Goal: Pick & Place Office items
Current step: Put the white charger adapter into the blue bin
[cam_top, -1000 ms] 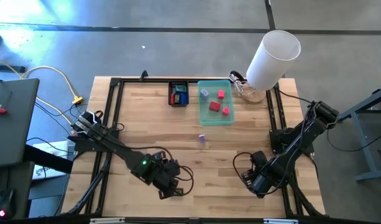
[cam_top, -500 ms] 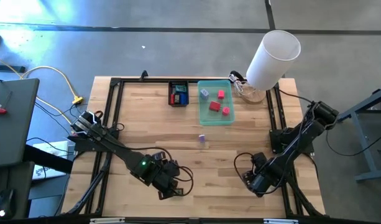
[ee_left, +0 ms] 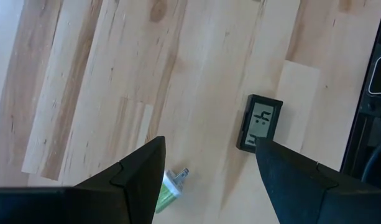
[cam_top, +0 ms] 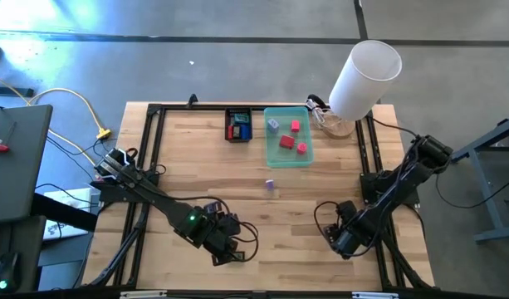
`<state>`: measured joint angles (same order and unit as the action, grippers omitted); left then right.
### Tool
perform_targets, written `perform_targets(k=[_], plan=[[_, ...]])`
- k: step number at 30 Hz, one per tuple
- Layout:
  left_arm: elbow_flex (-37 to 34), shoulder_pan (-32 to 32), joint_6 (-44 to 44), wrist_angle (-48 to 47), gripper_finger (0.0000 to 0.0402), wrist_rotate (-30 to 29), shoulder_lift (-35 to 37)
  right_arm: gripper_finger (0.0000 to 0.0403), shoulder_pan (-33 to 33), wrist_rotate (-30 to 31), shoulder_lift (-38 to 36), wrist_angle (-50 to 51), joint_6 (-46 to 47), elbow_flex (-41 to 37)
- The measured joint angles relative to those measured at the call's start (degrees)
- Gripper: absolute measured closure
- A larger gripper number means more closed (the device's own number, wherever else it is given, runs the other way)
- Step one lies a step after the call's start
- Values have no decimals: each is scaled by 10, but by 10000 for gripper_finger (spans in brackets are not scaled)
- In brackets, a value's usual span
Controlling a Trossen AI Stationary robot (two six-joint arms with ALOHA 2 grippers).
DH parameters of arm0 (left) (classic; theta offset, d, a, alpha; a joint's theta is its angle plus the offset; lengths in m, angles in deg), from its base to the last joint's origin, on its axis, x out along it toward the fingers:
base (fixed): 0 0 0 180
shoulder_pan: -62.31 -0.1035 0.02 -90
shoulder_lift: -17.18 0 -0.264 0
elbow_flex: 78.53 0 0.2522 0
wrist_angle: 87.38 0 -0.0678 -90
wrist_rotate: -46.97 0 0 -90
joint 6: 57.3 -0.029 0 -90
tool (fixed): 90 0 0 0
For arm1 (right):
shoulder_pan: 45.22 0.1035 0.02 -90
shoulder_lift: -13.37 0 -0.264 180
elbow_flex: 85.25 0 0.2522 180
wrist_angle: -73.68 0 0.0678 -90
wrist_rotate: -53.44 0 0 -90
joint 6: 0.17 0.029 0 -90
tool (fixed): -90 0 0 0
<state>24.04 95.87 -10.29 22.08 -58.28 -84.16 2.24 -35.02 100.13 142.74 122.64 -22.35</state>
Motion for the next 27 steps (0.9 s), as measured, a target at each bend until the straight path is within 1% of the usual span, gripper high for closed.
perform_targets(k=[4, 8, 12, 17, 27], plan=[[0, -1, 0, 0, 160, 0, 0, 75, 0, 5, 0, -48, -20, -29], [0, -1, 0, 0, 160, -1, 0, 79, 0, 26, 0, -63, -16, -47], [0, -1, 1, 0, 160, -7, 0, 89, -5, 26, 0, -67, -16, -57], [0, -1, 2, 0, 160, -30, 0, 110, -17, 30, 0, -78, -37, -62], [0, -4, 5, 0, 160, -29, 0, 168, -52, 29, 0, -91, -79, -62]])
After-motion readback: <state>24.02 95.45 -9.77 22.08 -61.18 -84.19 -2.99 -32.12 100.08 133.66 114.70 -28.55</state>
